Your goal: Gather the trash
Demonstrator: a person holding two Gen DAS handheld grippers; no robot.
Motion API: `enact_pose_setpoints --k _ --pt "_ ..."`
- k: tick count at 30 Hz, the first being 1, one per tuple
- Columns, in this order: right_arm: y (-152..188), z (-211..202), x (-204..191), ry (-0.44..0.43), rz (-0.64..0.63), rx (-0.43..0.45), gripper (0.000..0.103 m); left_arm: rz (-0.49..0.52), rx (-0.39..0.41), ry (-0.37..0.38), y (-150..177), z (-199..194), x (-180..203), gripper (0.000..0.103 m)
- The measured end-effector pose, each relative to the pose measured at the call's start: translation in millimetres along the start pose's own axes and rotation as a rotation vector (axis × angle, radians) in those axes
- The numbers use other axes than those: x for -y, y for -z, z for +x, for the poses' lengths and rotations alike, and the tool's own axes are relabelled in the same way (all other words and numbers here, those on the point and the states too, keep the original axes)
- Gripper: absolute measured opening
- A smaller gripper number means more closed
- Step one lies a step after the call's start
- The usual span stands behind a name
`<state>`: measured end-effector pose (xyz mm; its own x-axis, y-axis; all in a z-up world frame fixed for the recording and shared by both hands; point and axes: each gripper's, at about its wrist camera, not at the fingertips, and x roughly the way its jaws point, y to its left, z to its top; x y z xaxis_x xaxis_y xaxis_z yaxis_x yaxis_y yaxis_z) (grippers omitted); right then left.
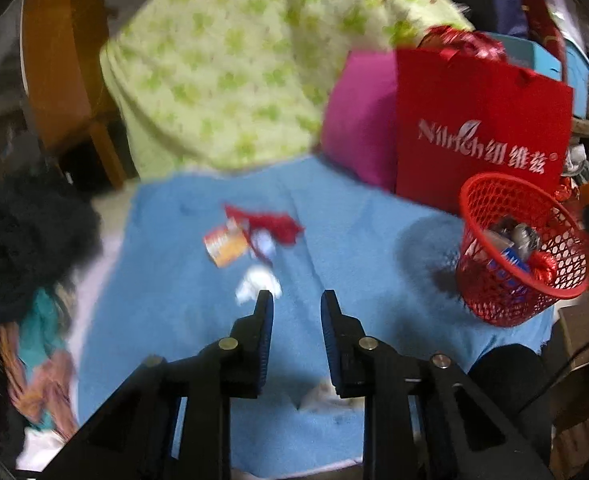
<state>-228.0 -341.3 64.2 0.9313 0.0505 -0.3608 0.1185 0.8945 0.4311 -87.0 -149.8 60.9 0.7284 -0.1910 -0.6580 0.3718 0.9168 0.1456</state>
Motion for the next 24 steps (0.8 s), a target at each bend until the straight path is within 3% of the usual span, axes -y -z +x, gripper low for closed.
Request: enact_pose_setpoints --k 3,6,9,10,11,18,24 --pt "0.4 -1.0 7.4 0.014 0.005 0.003 0.036 -0.058 -0.085 0.039 11.0 21.9 -12.7 0.025" --pt "2.0 1.4 15.1 0.019 0.025 -0.007 0.036 -0.058 -0.109 0.078 25.7 32.7 -14.6 0.028" --pt "3.5 2.7 17.5 0.023 0.022 -0.012 0.036 -0.042 -0.119 0.129 37.9 38.7 -6.9 0.049" --pt "3.7 3.1 17.4 0.024 0.02 -0.013 0.036 -0.032 -0.114 0.13 41.5 40.1 -3.8 0.063" --pt "3.9 3.4 18.0 0.024 0.021 -0.015 0.036 -0.018 -0.103 0.126 45.4 43.1 0.1 0.066" --pt "4.3 0.6 24.9 0.04 0.036 -0.005 0.036 0.068 -0.183 0.117 61.2 87.0 20.7 0.066" --pt "6.6 1.9 31.1 0.053 0.041 -0.018 0.036 0.017 -0.298 0.152 69.2 136.3 15.4 0.066"
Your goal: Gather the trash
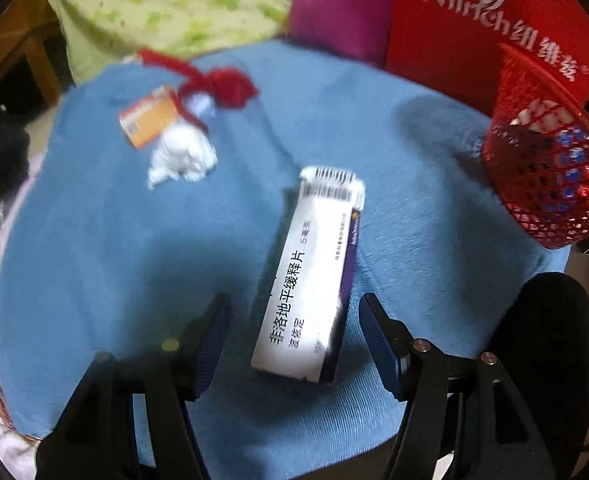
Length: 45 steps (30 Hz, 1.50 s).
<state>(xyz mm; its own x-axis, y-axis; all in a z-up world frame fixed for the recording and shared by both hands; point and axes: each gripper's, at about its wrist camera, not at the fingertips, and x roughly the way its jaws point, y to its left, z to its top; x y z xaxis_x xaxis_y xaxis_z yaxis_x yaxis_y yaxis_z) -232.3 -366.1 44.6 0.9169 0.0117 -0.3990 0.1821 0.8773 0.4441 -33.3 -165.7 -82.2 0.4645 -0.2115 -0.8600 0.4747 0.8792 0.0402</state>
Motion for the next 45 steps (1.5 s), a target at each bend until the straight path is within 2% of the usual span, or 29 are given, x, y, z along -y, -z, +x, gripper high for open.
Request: enact_pose_setpoints --k 1,4,8,13,18,24,33,45 --pt "0.6 1.1 1.0 0.002 0.002 -0.003 0.036 -0.006 -0.01 0.011 0.1 4.3 -0.8 0.065" --pt "2.0 3.1 0.5 0.007 0.002 -0.009 0.036 -0.007 -0.038 0.034 -2.2 16.1 0.3 0.049" --pt "1.9 2.8 -0.7 0.011 -0.004 -0.006 0.036 -0.014 -0.029 0.036 -3.5 13.5 0.6 0.048" --pt "-1.5 -0.9 1.8 0.02 -0.005 0.013 0.036 0.004 0.06 0.021 -11.2 -28.9 8.1 0.048" --pt "-7.3 -11.1 5.2 0.03 0.002 0.042 0.036 0.057 0.23 -0.005 -28.3 -104.0 33.0 0.048" --pt "-15.6 -26.5 4.1 0.032 0.0 0.084 0.036 0.084 0.385 -0.045 -42.8 -175.3 53.6 0.049" --pt "-19.2 -37.6 8.1 0.036 0.009 0.108 0.036 0.112 0.504 -0.094 -51.6 -226.4 74.5 0.049" --pt "-21.4 -51.8 15.0 0.041 0.023 0.142 0.036 0.14 0.534 -0.072 -50.8 -243.4 97.8 0.049"
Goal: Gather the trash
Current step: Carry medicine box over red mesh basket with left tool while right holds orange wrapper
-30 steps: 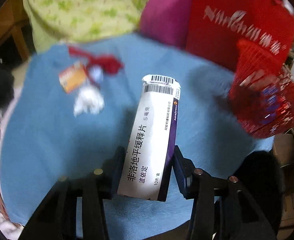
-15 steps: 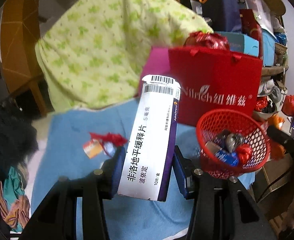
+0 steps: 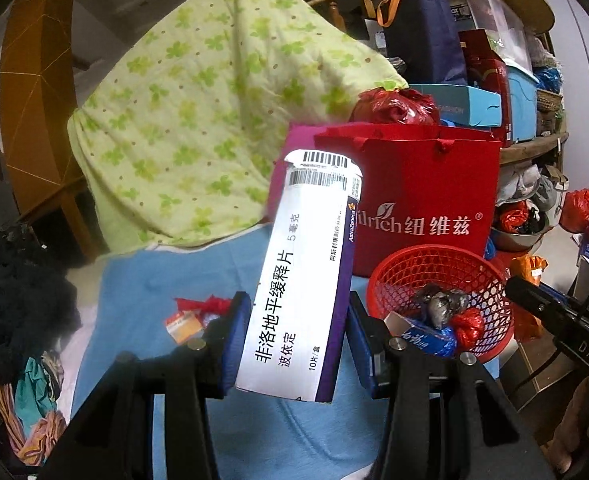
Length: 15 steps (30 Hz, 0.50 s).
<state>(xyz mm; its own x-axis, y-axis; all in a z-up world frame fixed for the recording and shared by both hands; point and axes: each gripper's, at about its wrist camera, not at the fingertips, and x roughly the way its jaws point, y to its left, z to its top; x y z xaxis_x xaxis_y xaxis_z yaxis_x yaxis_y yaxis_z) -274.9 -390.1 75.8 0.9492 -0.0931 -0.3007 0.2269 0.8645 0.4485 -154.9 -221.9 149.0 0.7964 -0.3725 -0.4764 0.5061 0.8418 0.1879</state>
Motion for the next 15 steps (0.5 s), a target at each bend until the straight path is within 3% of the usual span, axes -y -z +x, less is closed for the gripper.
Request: enact_pose_setpoints --k 15 --pt "-5.2 -7.5 15.7 0.016 0.035 0.012 0.036 0.016 -0.023 0.048 -6.5 15.6 26.4 0.049"
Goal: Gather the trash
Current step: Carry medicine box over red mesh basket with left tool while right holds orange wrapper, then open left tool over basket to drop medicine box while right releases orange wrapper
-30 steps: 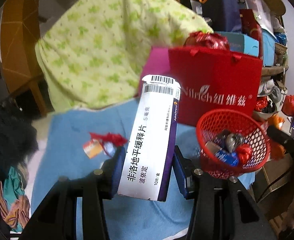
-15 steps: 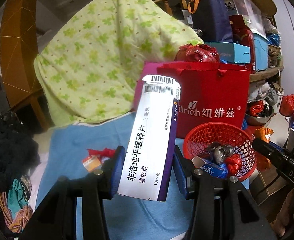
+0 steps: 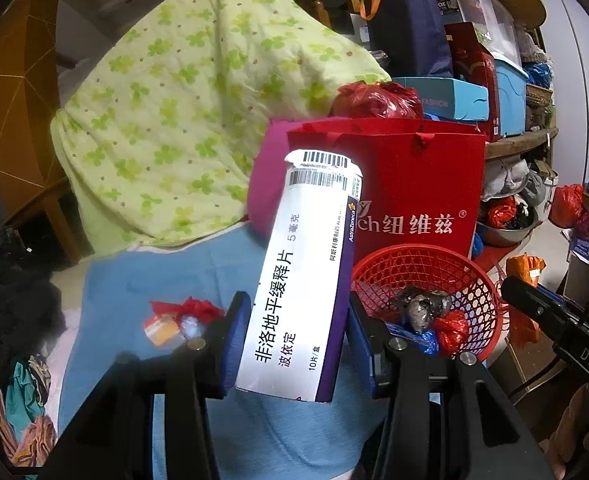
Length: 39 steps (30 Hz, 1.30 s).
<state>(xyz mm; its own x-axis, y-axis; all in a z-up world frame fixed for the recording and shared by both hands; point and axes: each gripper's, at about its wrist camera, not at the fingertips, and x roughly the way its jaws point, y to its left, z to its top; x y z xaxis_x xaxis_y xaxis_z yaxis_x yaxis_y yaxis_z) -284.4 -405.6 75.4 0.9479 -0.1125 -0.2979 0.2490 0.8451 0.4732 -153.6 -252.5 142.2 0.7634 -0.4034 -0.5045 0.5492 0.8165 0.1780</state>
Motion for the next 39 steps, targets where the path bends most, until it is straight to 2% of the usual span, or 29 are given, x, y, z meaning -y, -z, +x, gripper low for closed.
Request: enact_pose_setpoints --k 13,20,26,35,39 --pt "-4.7 -4.6 18.7 0.021 0.032 0.013 0.036 0.029 -0.03 0.05 -2.6 15.5 23.7 0.049" --pt "-8.9 -4.0 32.2 0.034 0.066 0.022 0.036 0.033 -0.057 0.115 -0.3 26.5 32.6 0.049" --pt "-19.8 8.5 47.0 0.043 0.085 0.005 0.036 0.035 -0.09 0.208 0.5 40.3 42.0 0.049" --pt "-34.6 43.0 79.9 0.009 0.199 -0.044 0.037 -0.024 -0.17 0.36 0.4 76.9 52.1 0.049" --pt "-33.1 65.4 92.7 -0.012 0.263 -0.074 0.038 -0.039 -0.204 0.399 0.6 100.5 58.8 0.049"
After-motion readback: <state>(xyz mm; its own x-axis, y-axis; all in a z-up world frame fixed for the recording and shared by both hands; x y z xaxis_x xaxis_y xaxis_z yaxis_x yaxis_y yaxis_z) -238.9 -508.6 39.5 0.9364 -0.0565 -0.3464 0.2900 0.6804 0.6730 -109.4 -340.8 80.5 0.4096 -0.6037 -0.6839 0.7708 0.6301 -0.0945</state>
